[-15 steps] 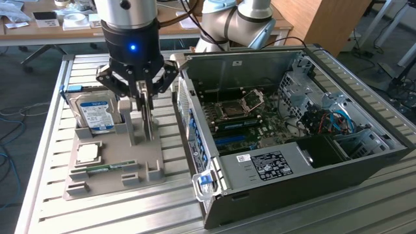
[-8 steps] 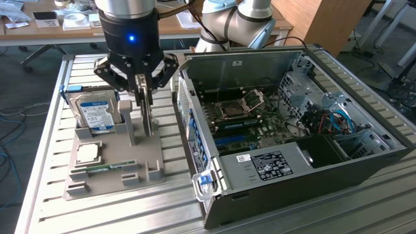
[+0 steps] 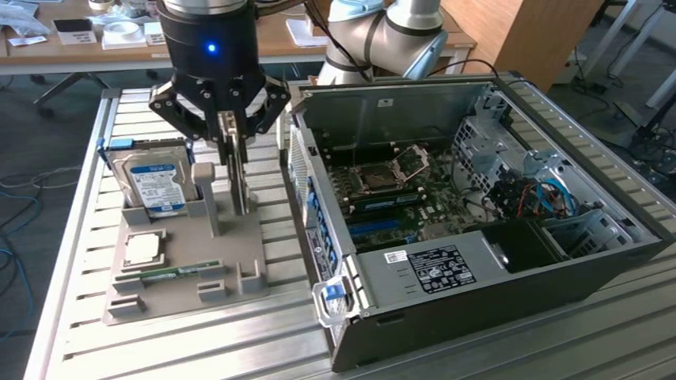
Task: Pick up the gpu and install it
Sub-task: 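Pick up the gpu and move the gpu toward the slot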
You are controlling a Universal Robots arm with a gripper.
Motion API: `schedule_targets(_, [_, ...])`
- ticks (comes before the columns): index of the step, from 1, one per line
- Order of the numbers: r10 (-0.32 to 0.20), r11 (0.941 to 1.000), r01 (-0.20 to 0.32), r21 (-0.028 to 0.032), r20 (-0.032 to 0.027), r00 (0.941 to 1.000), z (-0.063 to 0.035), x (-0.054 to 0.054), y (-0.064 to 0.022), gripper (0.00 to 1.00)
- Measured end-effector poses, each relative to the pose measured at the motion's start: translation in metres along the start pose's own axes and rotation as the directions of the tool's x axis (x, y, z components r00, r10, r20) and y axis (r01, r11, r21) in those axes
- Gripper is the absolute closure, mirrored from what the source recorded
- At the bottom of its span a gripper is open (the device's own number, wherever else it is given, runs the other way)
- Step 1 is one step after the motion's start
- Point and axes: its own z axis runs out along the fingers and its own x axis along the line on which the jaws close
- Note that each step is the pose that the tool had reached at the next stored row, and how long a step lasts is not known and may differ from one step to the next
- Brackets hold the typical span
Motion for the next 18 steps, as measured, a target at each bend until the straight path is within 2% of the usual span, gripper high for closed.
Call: schedule_targets(18, [0.0, 1.0, 0.0, 0.0, -0.0001, 1.0, -0.0097, -0.0002, 0.0008, 0.73])
